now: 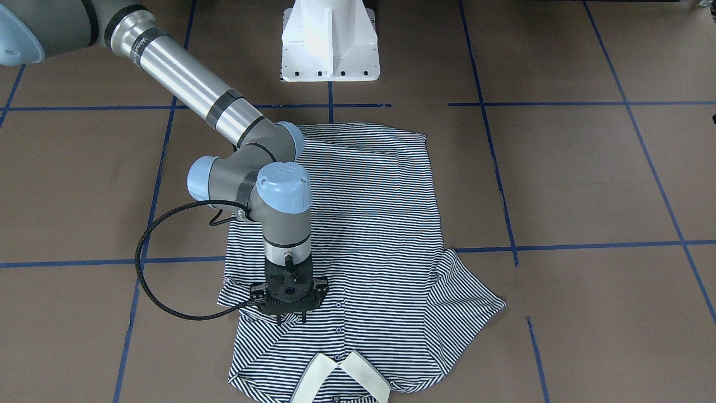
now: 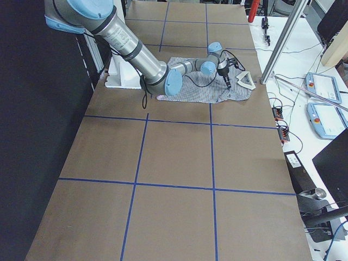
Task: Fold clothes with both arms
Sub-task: 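Fold the grasped sleeve inward across the shirt's chest with the right gripper, then release the sleeve and raise the right gripper while the left arm approaches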
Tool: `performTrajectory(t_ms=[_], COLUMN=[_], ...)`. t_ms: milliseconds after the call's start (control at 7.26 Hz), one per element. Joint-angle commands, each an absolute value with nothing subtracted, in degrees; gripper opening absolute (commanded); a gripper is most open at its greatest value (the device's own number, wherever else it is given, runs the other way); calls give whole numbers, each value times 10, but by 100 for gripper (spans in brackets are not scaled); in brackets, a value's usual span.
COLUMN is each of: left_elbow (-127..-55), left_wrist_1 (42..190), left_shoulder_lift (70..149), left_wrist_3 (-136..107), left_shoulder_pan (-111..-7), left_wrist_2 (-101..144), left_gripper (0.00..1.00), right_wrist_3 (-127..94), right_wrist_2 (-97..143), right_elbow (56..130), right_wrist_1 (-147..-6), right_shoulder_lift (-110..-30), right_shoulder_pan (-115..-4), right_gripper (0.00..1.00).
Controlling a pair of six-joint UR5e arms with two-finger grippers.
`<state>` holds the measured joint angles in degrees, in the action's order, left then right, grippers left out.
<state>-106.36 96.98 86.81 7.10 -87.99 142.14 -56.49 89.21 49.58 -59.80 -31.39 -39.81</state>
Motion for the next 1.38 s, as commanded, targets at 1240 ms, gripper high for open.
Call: performTrajectory(t_ms=[1240], left_elbow=[-746], left_wrist_1=[1261], left_shoulder_lift=[1216], left_wrist_3=[-459], left_shoulder_pan=[-568], left_wrist_2=[1208], left_gripper=[89], right_wrist_3=[-563], right_wrist_2=[1276], right_elbow=[938], right_wrist_1=[-595], right_shoulder_lift=[-692], right_shoulder_pan=[-600], right_gripper=[100])
